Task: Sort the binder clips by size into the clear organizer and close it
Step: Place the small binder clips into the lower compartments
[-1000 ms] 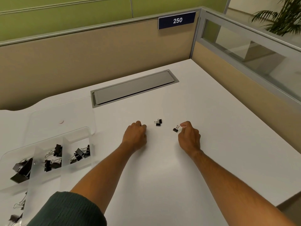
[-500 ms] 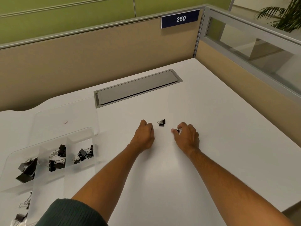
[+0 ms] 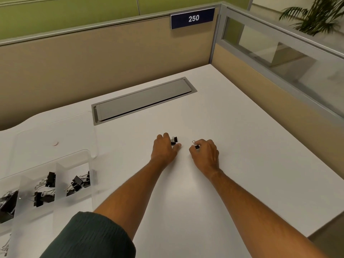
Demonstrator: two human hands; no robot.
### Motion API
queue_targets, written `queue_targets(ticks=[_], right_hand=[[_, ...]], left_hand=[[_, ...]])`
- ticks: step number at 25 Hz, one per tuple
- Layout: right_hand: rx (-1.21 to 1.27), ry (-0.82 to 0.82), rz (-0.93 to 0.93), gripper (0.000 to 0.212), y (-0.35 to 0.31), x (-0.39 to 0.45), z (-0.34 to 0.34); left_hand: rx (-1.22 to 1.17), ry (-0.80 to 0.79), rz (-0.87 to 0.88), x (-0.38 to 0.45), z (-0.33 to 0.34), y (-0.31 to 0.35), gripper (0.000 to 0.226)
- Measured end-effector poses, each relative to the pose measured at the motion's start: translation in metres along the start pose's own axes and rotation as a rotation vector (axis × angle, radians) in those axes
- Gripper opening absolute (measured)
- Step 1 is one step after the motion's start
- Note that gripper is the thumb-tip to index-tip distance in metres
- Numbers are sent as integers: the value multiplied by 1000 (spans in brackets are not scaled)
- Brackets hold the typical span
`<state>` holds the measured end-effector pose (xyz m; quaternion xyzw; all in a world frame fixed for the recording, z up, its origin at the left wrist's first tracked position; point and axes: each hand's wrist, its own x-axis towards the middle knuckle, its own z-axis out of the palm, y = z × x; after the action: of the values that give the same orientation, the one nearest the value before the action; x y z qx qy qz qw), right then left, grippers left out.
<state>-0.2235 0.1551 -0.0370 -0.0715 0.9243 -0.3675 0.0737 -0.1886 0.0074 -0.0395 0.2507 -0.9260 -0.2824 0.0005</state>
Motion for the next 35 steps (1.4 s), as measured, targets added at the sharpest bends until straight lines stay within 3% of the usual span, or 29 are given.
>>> queue_targets(ticks=[4,8,16,18,25,28,32,35], right_hand=[[13,36,-5,14,6,3,-2],[22,75,-64,20,2,6,3],[-6,28,-161,20,-27,10,25],[-39,0,-149,12,-32,14,27],[-314,-262,-239,37,-39,29,26],[-373,-260,-273,23,-41,30,28],[-325,-319,-178,28,-42,24,24],[-366,-328,-207,28,-41,14,22]], left_hand=[[0,6,-6,2,3,5,33],[-39,67,-9,-8,-6,2,21],[-258,96,81,-43,-21,-19,27],[-219,101,108,-47,-20,-27,30],[-150,111,74,-54,-31,-50,26],[-141,104,68,-55,-32,-53,26],[-134,91,78,-57,-29,-58,23],[-134,81,90,-61,-28,-60,22]])
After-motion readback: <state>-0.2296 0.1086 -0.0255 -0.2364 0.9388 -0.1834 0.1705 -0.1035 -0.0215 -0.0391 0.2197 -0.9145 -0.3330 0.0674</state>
